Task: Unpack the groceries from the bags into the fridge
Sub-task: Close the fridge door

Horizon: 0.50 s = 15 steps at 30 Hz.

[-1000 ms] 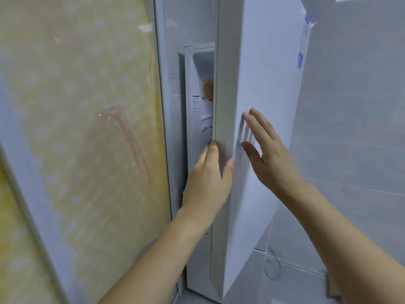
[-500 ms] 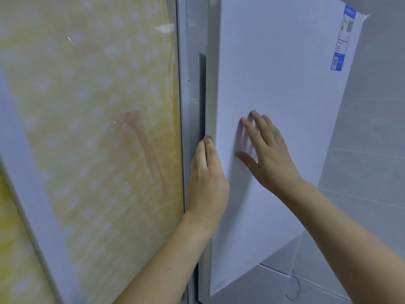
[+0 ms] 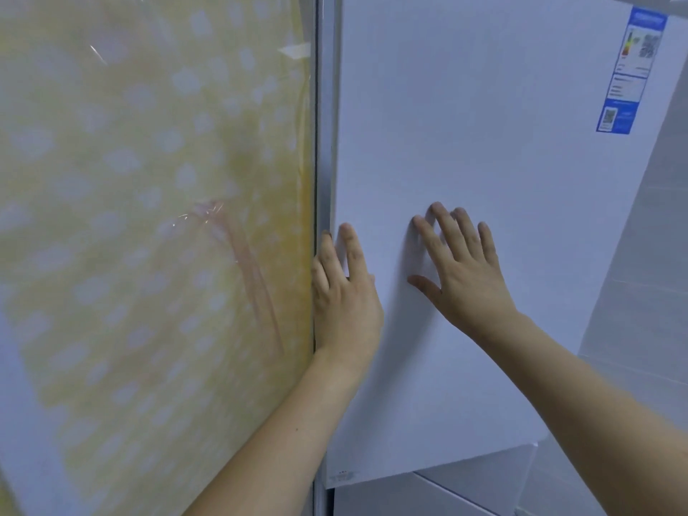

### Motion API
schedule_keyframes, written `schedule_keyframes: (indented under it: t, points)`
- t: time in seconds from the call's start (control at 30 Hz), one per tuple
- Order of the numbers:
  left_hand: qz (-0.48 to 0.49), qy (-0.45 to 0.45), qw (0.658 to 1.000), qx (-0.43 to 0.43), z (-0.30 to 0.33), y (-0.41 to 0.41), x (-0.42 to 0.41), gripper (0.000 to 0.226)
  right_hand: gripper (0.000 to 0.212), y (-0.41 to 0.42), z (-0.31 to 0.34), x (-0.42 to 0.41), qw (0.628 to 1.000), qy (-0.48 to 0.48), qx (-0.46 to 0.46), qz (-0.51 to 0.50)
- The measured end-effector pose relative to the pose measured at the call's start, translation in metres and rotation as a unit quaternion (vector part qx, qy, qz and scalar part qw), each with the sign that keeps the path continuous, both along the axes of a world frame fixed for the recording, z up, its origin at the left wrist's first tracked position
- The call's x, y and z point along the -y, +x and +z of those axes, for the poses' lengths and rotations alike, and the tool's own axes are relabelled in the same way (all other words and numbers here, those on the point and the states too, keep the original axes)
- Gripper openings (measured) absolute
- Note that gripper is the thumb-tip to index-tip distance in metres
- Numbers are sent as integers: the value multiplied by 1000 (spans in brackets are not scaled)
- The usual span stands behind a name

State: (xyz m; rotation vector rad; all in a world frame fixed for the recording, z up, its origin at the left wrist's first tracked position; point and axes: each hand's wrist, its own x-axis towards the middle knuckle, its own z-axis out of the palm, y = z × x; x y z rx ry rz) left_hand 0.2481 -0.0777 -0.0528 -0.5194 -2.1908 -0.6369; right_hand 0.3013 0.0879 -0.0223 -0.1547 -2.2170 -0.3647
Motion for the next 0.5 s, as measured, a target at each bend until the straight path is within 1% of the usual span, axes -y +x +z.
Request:
schedule_keyframes:
  t: [0.17, 0.33, 0.4, 0.5]
  points:
    - [9, 51, 998, 34, 5, -28, -27, 82, 95, -24, 4, -17, 998, 21, -31, -49]
    - [-28, 109, 992, 54, 8, -63, -47, 93, 98, -48, 5, -46, 996, 10, -34, -79]
    - [-51, 127, 988, 74, 10, -77, -54, 96, 91, -58, 4, -56, 995, 19, -45, -86]
    - [-80, 142, 982, 94, 13, -97, -65, 94, 77, -75, 2, -68, 991, 53, -78, -94]
